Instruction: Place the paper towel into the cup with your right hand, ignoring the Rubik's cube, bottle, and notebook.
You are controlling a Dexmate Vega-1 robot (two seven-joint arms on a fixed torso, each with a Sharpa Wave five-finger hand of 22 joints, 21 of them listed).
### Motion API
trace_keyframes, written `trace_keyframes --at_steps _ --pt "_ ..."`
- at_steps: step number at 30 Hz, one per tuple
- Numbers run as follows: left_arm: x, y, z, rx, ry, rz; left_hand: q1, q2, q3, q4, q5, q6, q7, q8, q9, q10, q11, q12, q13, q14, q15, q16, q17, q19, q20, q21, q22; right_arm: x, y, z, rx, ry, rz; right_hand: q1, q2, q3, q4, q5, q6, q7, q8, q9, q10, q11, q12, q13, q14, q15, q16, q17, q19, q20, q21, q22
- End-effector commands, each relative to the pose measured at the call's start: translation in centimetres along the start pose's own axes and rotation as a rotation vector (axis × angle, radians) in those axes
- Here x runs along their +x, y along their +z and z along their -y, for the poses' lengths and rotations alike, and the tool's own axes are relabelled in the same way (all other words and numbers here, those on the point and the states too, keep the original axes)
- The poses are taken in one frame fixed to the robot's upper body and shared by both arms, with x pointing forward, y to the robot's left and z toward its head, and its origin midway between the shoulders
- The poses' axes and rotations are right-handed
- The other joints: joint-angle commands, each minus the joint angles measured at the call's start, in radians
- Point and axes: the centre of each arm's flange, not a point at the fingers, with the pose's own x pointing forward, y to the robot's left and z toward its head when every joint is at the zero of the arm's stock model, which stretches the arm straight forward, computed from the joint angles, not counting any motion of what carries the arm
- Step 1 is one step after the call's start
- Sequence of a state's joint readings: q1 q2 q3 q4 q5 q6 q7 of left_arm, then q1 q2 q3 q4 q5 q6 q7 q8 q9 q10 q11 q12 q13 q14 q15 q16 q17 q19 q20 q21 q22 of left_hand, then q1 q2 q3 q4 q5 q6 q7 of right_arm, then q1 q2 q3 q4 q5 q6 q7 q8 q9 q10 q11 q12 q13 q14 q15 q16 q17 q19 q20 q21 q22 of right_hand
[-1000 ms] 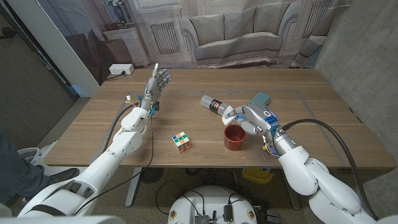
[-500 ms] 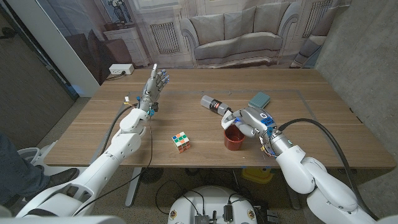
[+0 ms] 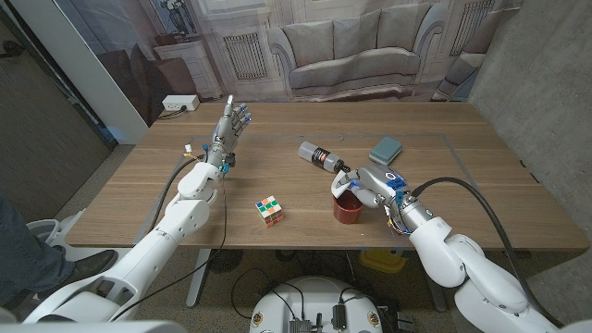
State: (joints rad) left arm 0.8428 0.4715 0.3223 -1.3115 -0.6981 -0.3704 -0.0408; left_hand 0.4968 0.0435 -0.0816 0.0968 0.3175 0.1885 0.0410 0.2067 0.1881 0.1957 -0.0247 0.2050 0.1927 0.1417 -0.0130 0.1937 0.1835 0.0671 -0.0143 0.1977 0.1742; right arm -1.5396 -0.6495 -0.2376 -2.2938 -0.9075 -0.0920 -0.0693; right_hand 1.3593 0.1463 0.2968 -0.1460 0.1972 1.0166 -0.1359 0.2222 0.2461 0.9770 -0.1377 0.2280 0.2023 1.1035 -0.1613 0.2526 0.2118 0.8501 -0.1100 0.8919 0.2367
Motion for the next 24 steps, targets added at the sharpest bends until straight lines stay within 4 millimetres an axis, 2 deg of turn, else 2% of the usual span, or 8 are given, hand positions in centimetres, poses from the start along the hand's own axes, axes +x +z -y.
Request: trace_keyframes --at_steps 1,24 --pt "-0.4 0.0 0.2 0.002 0.004 0.002 0.002 0.005 -0.008 0.004 -0.004 0.007 -0.003 0.002 0.006 0.007 -0.001 0.001 0.003 0.006 0.0 -0.001 0.002 0.008 -0.001 0.003 0.005 0.0 -0.5 -0.9 0.001 0.035 -0.03 -0.001 0.002 0.001 0.004 0.004 0.011 0.002 0.0 0.003 0.01 -0.001 0.007 0.004 0.052 -0.077 0.002 0.003 -0.006 -0.109 0.006 -0.001" --pt "-1.3 0.0 0.4 0.007 0.013 0.001 0.004 0.007 -0.013 0.003 -0.004 0.008 -0.004 0.002 0.006 0.009 0.001 0.001 0.003 0.006 0.0 -0.002 0.002 0.008 -0.001 0.002 0.005 0.3 -1.4 -2.2 -0.033 0.102 -0.066 -0.012 0.002 0.0 0.006 0.008 0.013 -0.001 -0.001 0.006 0.015 0.002 0.006 0.003 0.056 -0.077 -0.001 0.003 -0.01 -0.108 0.015 -0.01"
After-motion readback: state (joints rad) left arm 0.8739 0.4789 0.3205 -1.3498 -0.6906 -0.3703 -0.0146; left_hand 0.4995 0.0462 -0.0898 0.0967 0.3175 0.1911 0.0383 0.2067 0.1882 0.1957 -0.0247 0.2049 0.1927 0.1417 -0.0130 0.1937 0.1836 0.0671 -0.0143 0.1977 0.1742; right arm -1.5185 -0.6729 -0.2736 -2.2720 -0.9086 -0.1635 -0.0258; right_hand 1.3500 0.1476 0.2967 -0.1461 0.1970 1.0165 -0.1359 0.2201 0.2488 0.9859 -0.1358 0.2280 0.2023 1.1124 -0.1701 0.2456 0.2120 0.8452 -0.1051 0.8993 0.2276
